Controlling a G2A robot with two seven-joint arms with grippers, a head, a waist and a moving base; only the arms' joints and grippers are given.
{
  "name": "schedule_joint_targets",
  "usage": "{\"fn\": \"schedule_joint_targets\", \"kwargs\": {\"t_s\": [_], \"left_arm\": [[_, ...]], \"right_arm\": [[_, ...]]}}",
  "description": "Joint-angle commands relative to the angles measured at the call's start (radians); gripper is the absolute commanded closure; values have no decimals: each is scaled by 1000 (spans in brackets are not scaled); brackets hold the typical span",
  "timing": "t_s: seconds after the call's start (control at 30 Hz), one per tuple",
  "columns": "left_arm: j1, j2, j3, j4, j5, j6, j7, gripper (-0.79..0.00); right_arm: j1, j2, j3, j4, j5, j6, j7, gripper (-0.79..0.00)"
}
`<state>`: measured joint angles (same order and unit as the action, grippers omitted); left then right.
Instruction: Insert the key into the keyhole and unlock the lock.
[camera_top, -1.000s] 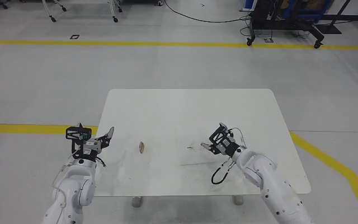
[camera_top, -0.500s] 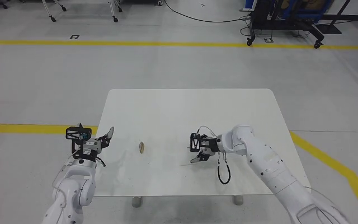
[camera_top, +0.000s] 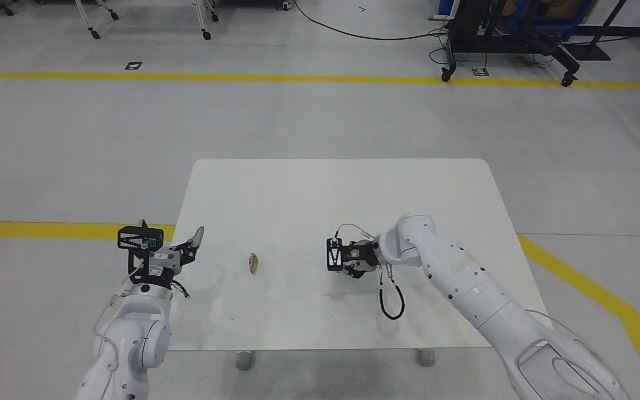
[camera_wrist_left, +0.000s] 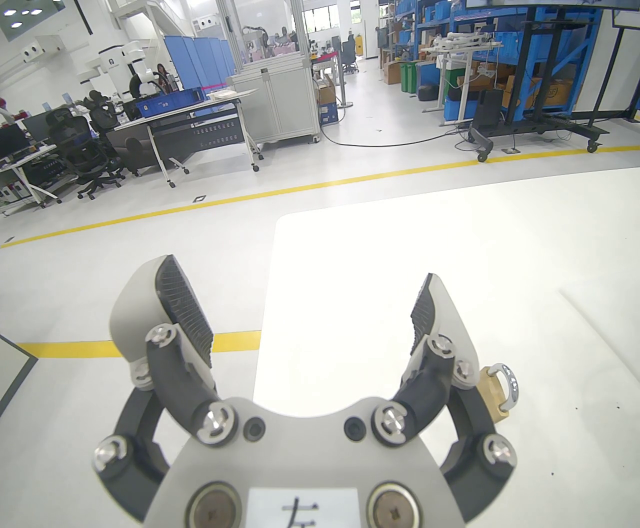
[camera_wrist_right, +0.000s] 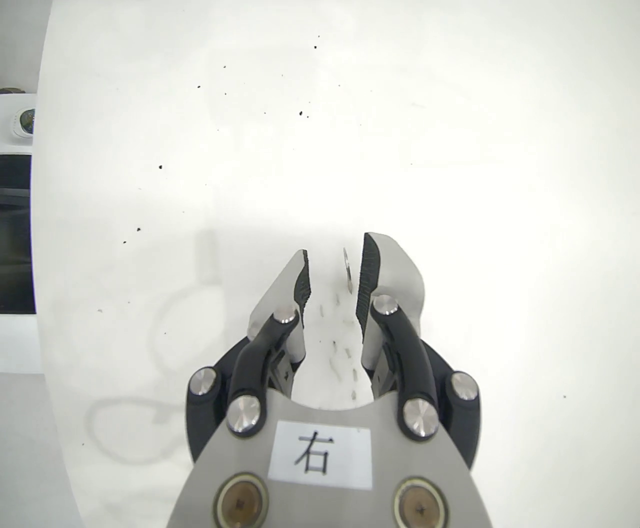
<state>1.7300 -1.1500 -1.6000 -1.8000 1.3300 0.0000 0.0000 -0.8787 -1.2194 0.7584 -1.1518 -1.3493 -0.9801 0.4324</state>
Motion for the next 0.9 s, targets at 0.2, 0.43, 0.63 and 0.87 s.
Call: {"fn": "schedule_joint_targets", "kwargs": {"t_s": [0.2, 0.43, 0.63, 0.87], "left_arm": [[0, 0, 0, 0, 0, 0, 0, -785], [0, 0, 0, 0, 0, 0, 0, -785], [0, 0, 0, 0, 0, 0, 0, -785], [0, 0, 0, 0, 0, 0, 0, -785]], "right_arm": [[-9, 11, 33, 16, -20, 18, -152, 0], [-115, 52, 102, 63, -137, 63, -564, 0], [-163, 61, 116, 200, -186, 148, -1025, 0], [-146, 52, 93, 321, -193, 124, -1197, 0]]}}
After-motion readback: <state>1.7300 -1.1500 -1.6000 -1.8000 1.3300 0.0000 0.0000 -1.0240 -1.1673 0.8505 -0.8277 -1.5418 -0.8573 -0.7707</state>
